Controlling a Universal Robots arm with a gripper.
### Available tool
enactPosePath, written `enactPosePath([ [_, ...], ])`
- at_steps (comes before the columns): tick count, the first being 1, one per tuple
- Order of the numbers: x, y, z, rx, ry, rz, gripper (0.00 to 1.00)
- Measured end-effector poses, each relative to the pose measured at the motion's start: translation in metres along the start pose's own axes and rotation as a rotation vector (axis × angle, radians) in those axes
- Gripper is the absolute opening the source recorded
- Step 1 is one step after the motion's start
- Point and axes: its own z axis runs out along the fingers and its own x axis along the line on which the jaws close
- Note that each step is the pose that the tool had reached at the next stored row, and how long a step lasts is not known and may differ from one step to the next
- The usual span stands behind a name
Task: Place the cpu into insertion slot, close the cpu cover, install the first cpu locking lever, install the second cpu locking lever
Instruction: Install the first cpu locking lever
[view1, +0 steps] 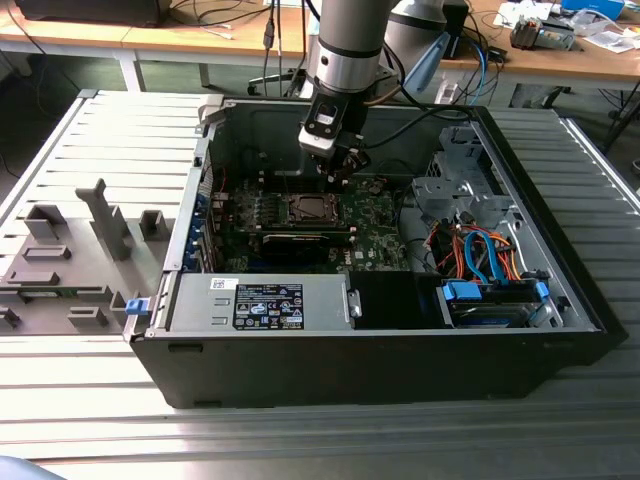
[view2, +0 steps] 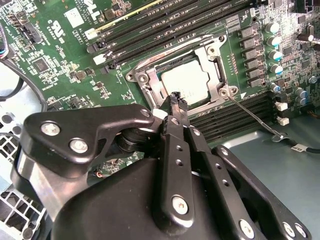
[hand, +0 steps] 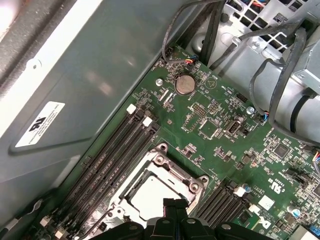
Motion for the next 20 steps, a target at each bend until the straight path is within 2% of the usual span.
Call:
enactPosePath([
  [20, 0.0000, 0.0000, 0.0000, 0.0006, -0.0009, -0.026, 0.11],
])
